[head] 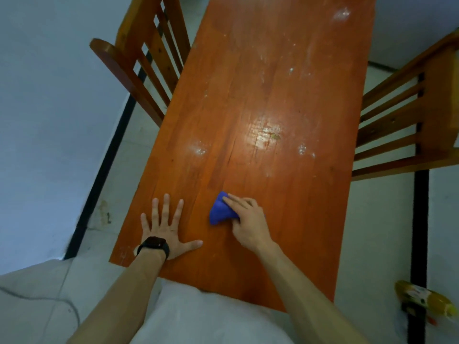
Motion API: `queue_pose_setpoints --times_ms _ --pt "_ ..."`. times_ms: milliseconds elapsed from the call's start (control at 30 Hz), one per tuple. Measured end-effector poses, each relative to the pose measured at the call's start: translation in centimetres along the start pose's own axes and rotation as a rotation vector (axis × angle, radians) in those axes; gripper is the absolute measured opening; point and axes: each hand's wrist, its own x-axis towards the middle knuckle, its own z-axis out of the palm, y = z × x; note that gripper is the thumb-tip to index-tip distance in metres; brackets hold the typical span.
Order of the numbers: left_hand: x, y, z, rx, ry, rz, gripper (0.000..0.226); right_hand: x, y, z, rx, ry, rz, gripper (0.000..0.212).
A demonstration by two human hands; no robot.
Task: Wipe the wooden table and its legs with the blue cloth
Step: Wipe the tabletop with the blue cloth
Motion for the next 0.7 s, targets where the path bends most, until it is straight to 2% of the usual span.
queue_pose_setpoints --times_ms 33,133,233,300,367,467,533,567,600,633,667,700 --pt "0.0 0.0 0.1 0.004 0.004 -0.002 0.132 0.1 -0.1 -0.6 0.102 -0.003 -0.038 0.066" --pt "0.1 0.0 0.2 0.012 0.014 0.006 0.131 1.6 2.7 -4.8 0.416 0.232 0.278 0.054" --pt "0.1 -0.1 0.2 -0.001 0.016 0.014 0.131 2.3 6.8 -8.4 0.306 0.563 0.643 0.054" --pt "0.0 -0.1 0.2 -0.007 0.011 0.018 0.131 2.1 6.4 -7.0 0.153 0.671 0.777 0.057" --pt "-0.1 -0.2 0.2 -0.004 0.013 0.022 0.131 1.5 3.7 -3.1 -0.002 0.633 0.654 0.064" --pt "-0.1 -0.3 0.1 -0.016 0.015 0.029 0.131 0.8 -0.7 1.1 -0.067 0.326 0.340 0.074" --pt "-0.1 -0.3 0.1 -0.030 0.011 0.025 0.132 1.0 -1.6 1.3 0.047 0.070 0.139 0.071" --pt "-0.1 -0.2 0.1 -0.031 0.014 0.027 0.132 1.5 -1.0 0.5 0.203 -0.027 0.112 0.068" --pt "0.0 -0.2 0.3 -0.030 0.021 0.032 0.132 2.1 -0.2 -0.8 0.390 -0.071 0.150 0.065" --pt "0.0 -0.3 0.4 -0.028 0.027 0.038 0.131 2.8 1.0 -2.1 0.518 -0.014 0.243 0.062" --pt "0.0 -0.3 0.4 -0.026 0.030 0.044 0.130 3.4 2.4 -3.7 0.585 0.123 0.382 0.059" --pt "0.1 -0.4 0.4 -0.025 0.031 0.050 0.130 3.6 3.9 -5.2 0.544 0.269 0.511 0.057"
